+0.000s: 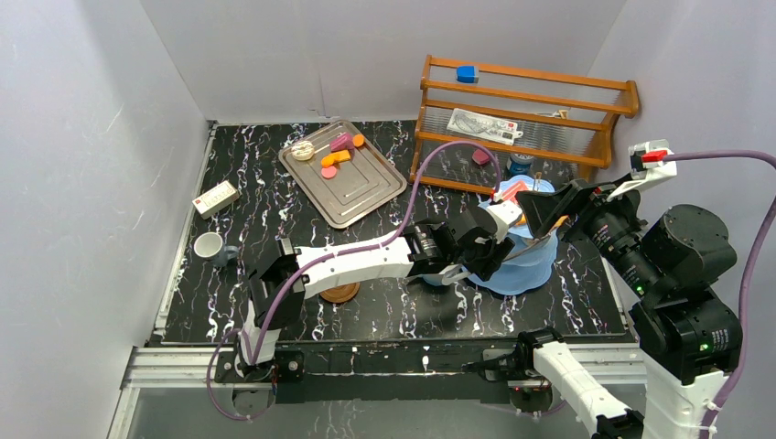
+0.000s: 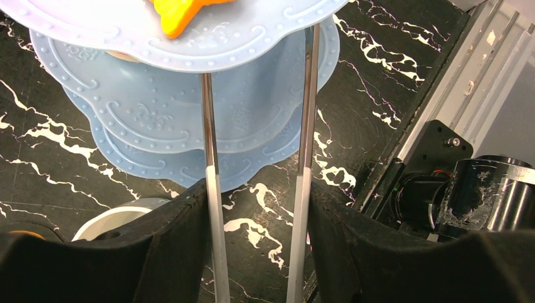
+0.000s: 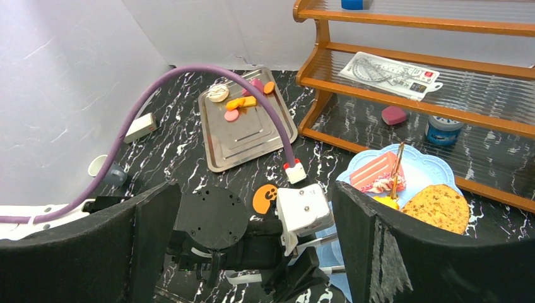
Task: Serve the afternoon tea
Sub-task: Place the desert on the desert table.
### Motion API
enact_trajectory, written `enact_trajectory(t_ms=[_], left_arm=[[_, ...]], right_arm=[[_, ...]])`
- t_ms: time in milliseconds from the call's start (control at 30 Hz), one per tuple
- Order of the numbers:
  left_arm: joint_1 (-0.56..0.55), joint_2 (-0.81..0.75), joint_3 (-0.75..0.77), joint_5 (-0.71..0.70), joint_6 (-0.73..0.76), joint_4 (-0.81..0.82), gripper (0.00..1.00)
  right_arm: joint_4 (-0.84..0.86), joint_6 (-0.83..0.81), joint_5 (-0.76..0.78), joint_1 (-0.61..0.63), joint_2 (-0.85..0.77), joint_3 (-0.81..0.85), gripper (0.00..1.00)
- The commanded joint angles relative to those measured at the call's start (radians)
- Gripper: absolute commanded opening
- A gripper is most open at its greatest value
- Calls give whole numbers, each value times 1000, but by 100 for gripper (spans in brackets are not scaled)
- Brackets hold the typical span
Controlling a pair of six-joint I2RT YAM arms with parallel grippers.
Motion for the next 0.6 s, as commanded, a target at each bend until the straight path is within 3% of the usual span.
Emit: enact_trajectory(t_ms=[0, 567], left_arm=[[-7, -87, 5, 9, 8, 10, 51], [-12, -179, -91, 49, -12, 20, 50]], right_arm=[[49, 6, -8, 0, -6, 35, 99], [49, 14, -9, 0, 1, 45, 99]])
